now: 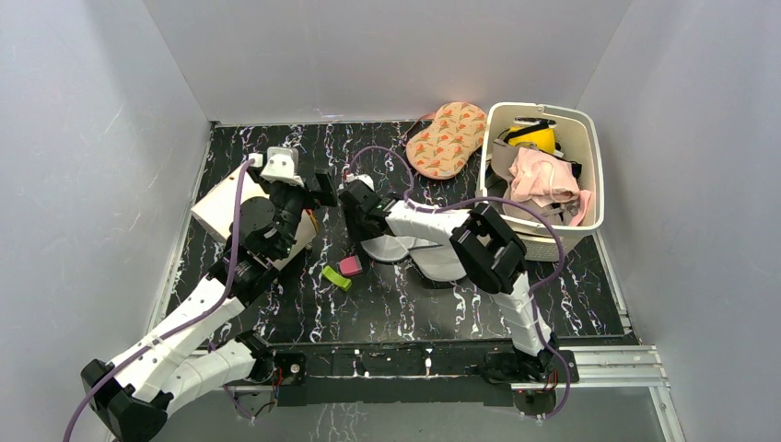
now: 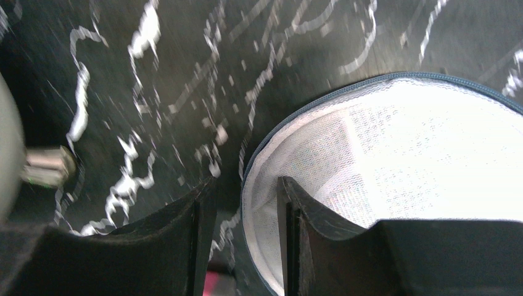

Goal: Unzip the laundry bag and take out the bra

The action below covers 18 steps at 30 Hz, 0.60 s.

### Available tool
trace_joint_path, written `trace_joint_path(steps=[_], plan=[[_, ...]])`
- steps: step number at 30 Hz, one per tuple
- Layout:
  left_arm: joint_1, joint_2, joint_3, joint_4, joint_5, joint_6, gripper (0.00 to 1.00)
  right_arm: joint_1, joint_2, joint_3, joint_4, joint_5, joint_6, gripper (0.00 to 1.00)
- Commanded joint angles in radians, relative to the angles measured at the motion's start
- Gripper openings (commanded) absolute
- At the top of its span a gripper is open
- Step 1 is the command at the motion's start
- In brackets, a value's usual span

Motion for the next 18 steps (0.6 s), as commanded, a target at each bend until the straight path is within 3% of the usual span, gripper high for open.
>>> trace_joint_path(steps=[1,10,13,18], plan=[[0.007,0.001,0.038,0.006,0.023,-0.017,0.98,0.023,-0.053,-0.078,-0.065,0.054,-0.07,0.39],[0.007,0.004,0.032,0.014,-0.006,-0.002,0.98,0.131,0.091,0.016,-0.28,0.442,0.06,0.29],[0.007,-0.002,0.031,0.015,-0.003,-0.002,0.98,0.143,0.073,-0.024,-0.246,0.465,0.072,0.22],[0.007,-0.01,0.027,0.02,-0.012,0.006,0.98,0.142,-0.056,-0.118,-0.07,0.389,0.035,0.0]])
